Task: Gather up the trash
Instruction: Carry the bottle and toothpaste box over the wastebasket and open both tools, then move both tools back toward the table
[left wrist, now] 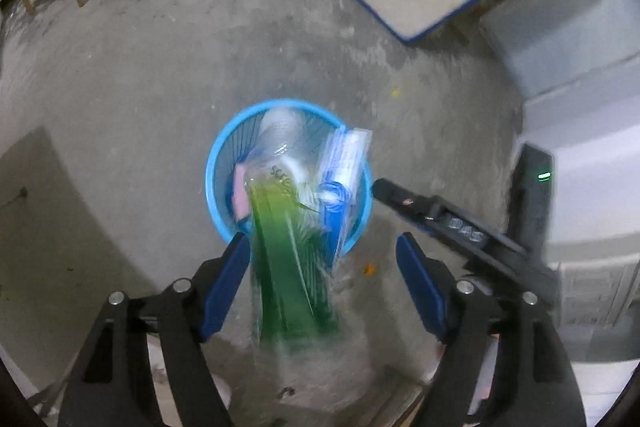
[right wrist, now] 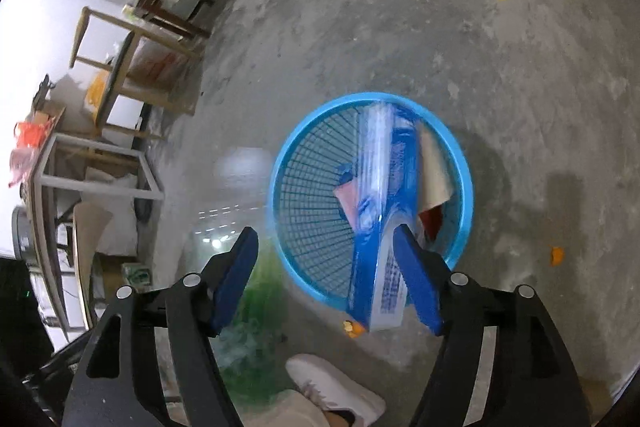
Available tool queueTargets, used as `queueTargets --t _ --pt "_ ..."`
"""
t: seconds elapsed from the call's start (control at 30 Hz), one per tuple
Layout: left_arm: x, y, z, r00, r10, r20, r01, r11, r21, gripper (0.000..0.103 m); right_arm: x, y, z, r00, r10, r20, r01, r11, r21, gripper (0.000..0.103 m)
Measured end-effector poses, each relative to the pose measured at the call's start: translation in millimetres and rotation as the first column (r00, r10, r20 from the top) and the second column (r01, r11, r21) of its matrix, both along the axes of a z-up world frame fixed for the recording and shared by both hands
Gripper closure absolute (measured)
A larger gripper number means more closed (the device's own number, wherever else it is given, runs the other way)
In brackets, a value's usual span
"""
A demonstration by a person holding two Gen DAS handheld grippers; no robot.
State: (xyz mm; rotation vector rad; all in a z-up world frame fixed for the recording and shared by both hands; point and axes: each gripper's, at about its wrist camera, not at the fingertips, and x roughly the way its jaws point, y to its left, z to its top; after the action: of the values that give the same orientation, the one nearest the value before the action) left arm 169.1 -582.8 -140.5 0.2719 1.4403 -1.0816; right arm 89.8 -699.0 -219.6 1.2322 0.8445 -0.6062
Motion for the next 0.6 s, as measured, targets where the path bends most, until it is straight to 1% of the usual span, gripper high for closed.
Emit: queueTargets --t 0.07,0.13,0.2,0.3,0.37,0.53,0.6 --pt "0.9 8.8 5.5 1.0 -0.006 0.012 0.006 1.0 -0.019 0.029 -4.3 4.2 -4.2 1.0 0.002 0.0 -0.002 1.0 0.002 0.036" --pt "-0.2 22.4 15.9 0.997 -0.012 0.07 0.014 0.999 -0.039 0.029 -9.4 10.1 -5.1 1.0 0.004 0.006 -0.004 1.0 -0.009 0.036" --pt "0.8 38.7 27.4 0.995 -0.006 0.095 0.012 0.998 -0.061 0.029 -16.3 14.8 -10.4 1.0 0.001 0.012 -0.001 1.0 -0.001 0.036" --pt "6.3 61.3 40.9 0.994 0.023 0.104 -0.014 0.996 -0.09 0.029 -33.5 26.2 -15.0 0.999 -0.021 0.033 0.02 1.0 0.022 0.036" --pt "9.0 78.1 53.2 0.993 0.042 0.109 -0.029 0.993 -0.116 0.029 -45.6 33.4 -14.8 0.998 -0.038 0.048 0.036 0.999 0.034 0.036" --pt "7.9 126.6 88.4 0.982 0.09 0.166 -0.064 0.986 -0.156 0.029 -74.0 53.9 -5.2 0.994 -0.072 0.088 0.068 0.997 0.045 0.036" --pt "6.9 147.3 102.1 0.978 0.114 0.177 -0.082 0.981 -0.177 0.027 -84.2 61.4 0.7 0.991 -0.082 0.102 0.078 0.996 0.044 0.036"
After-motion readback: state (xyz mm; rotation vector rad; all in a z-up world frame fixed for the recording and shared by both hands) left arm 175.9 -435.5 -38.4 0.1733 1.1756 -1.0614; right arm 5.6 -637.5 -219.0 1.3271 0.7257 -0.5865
